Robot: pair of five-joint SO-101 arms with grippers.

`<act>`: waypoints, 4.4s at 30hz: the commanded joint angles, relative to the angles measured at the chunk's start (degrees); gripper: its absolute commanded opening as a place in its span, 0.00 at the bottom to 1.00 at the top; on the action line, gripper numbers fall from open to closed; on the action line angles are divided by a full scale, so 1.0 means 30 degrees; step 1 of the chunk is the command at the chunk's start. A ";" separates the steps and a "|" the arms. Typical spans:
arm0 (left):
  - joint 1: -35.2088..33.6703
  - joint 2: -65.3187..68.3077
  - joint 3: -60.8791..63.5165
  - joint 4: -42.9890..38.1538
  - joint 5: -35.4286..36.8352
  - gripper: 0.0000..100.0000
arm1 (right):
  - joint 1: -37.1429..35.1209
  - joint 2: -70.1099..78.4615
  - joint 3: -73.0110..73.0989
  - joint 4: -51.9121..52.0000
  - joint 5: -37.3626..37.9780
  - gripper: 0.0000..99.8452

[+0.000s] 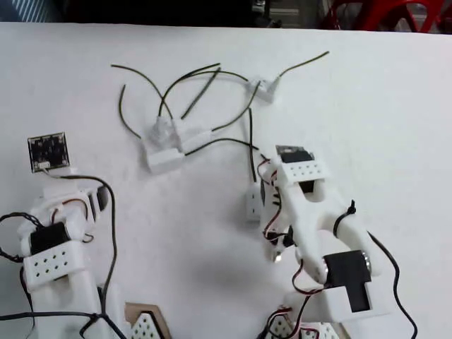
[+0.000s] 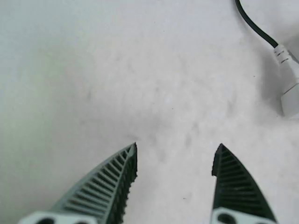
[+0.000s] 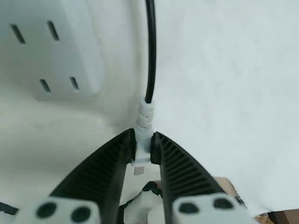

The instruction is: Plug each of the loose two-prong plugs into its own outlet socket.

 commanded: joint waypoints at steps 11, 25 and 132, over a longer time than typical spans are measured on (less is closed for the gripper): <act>-0.0103 -0.0630 -0.0059 -0.0381 0.0000 0.26 | -0.0161 -1.0769 -0.2139 0.3297 0.4044 0.02; 0.4821 -0.2564 -0.5216 0.3165 0.0645 0.26 | -0.5963 -1.8623 -0.0205 -0.0161 0.2286 0.02; 2.0147 1.2088 -1.3949 0.5421 0.7473 0.35 | 0.4322 -2.4894 0.6447 -0.6139 0.2081 0.02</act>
